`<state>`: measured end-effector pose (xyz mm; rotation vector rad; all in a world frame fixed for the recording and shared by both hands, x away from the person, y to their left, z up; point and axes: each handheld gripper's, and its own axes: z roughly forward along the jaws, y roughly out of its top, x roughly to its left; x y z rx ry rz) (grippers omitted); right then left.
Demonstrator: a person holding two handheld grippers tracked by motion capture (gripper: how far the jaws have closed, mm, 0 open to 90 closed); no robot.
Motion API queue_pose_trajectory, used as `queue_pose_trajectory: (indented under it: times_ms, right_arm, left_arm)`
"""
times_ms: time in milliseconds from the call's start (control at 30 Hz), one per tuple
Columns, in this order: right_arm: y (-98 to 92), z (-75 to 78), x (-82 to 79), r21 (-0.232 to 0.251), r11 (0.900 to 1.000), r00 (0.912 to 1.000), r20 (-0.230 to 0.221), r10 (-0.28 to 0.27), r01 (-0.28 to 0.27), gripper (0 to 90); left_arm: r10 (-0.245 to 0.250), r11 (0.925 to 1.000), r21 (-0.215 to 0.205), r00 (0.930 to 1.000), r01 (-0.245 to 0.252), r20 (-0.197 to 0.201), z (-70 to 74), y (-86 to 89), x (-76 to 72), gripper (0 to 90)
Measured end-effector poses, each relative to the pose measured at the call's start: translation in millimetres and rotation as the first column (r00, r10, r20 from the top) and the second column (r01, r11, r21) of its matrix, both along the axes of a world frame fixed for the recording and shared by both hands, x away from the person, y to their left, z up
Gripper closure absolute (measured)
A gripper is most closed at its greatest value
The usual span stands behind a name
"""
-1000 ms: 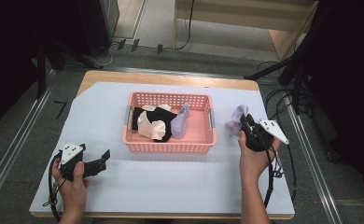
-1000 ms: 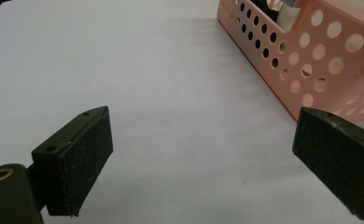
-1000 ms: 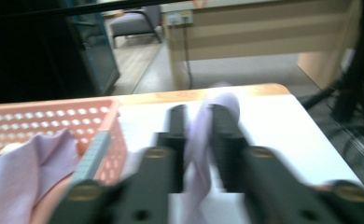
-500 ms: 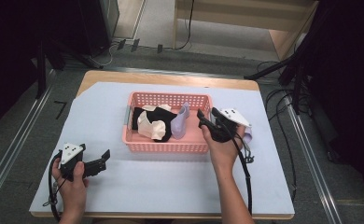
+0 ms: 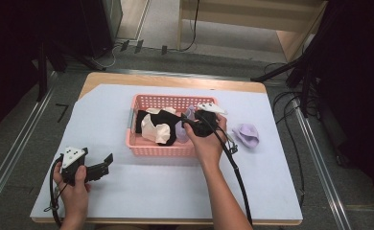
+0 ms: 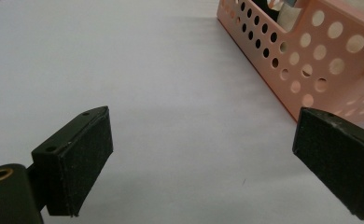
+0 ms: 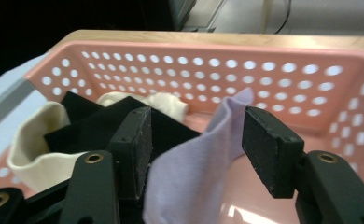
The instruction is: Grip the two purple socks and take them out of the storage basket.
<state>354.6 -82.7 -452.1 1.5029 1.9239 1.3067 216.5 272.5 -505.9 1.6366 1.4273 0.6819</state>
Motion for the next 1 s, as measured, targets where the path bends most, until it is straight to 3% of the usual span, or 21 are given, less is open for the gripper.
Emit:
queue_pose_trajectory:
  times_ms: [133, 233, 367, 500, 567, 600, 700, 867, 1000]
  right_arm:
    - [5.4, -0.4, 7.2, -0.029, 1.000, 0.9966, -0.082, -0.007, 0.005, 44.1]
    - [8.6, -1.7, 13.7, -0.050, 0.999, 0.9865, -0.163, -0.008, 0.000, 44.7]
    - [13.0, -4.3, 22.6, -0.095, 0.995, 0.9618, -0.273, -0.009, -0.018, 46.0]
    - [18.6, -8.9, 31.0, -0.142, 0.988, 0.9281, -0.372, 0.010, -0.067, 47.5]
    - [20.5, -9.9, 32.4, -0.164, 0.983, 0.9181, -0.396, 0.013, -0.085, 61.0]
    - [21.2, -9.8, 31.8, -0.170, 0.982, 0.9188, -0.395, 0.010, -0.083, 70.9]
    - [19.7, -8.5, 28.9, -0.172, 0.982, 0.9333, -0.359, 0.008, -0.074, 84.2]
    - [12.8, -3.1, 17.7, -0.124, 0.992, 0.9762, -0.217, -0.003, -0.024, 87.0]
    - [8.6, 0.5, 8.0, -0.106, 0.994, 0.9964, -0.085, -0.003, -0.006, 87.2]
  left_arm:
    - [0.000, 1.0000, 0.001, 1.0000, 0.000, -0.001, 0.0, 0.1, 0.0, 5.8]
    - [0.001, 1.0000, 0.001, 1.0000, -0.001, 0.000, 0.0, -0.2, 0.0, 5.8]
    - [0.002, 1.0000, 0.003, 1.0000, -0.002, -0.002, 0.1, -0.1, 0.0, 5.8]
    - [0.002, 1.0000, 0.003, 1.0000, -0.002, -0.003, 0.1, -0.1, 0.0, 5.8]
    - [0.001, 1.0000, 0.001, 1.0000, -0.001, -0.003, 0.0, -0.1, 0.0, 5.8]
    - [0.001, 1.0000, 0.001, 1.0000, -0.001, -0.003, 0.0, 0.0, 0.1, 5.8]
    - [0.000, 1.0000, 0.000, 1.0000, 0.000, -0.003, 0.0, 0.2, 0.1, 5.8]
    - [0.002, 1.0000, 0.000, 1.0000, -0.002, -0.007, 0.0, 0.5, 0.3, 5.8]
    - [0.000, 1.0000, -0.004, 0.9999, 0.000, -0.012, 0.1, 0.8, 0.6, 5.8]
